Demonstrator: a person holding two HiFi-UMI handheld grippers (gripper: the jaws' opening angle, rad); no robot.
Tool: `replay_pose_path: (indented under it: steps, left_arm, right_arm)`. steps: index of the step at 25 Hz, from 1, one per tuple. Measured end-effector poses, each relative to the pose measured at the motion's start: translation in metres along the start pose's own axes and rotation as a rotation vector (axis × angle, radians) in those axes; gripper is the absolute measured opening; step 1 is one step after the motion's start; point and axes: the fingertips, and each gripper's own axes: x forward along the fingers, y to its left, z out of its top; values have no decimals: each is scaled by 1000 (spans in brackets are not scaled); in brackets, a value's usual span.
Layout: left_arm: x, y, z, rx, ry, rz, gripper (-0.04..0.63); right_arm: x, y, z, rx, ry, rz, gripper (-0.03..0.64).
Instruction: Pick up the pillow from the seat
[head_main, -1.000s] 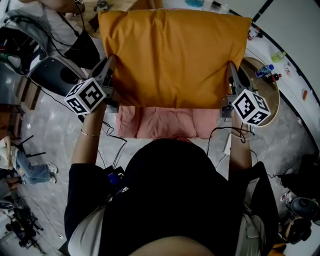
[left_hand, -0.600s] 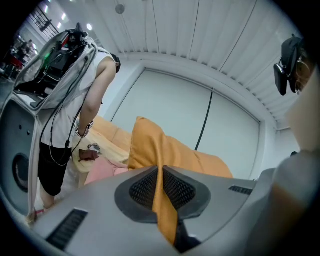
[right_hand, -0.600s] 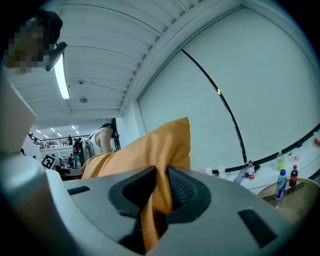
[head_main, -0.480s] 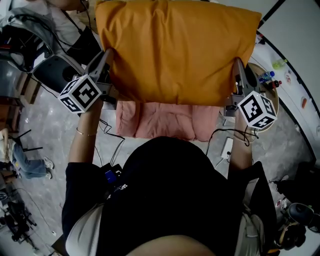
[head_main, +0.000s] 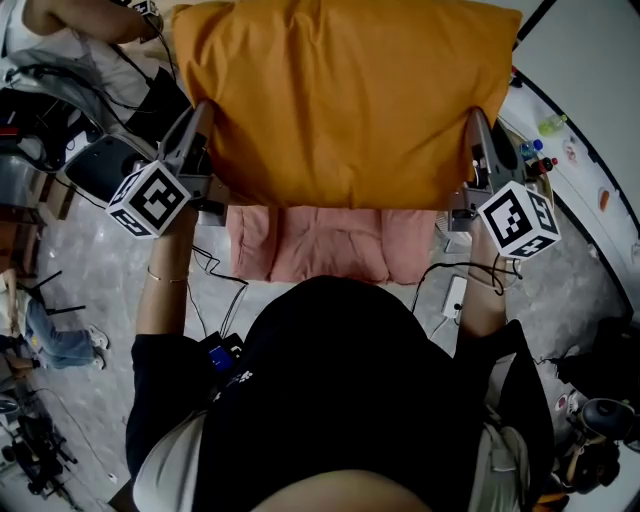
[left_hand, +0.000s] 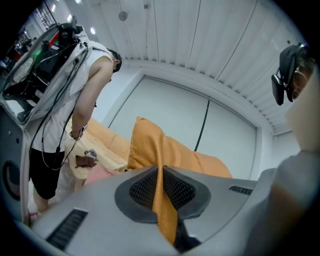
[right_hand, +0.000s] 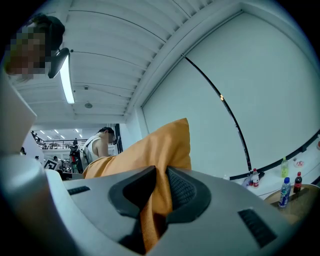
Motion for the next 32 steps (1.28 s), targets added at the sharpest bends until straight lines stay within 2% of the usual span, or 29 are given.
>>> replay_pose_path:
  steps: [9, 17, 32]
  left_arm:
    - [25, -24, 20, 24, -17, -13, 34]
    - [4, -19, 17, 29, -33, -31, 34]
    - [2, -20, 25, 18, -39, -42, 34]
  right_arm:
    - [2, -15, 34, -13, -33, -3, 83]
    - [-7, -2, 19, -16, -40, -7, 83]
    - [-5, 3, 28, -22, -46, -10, 81]
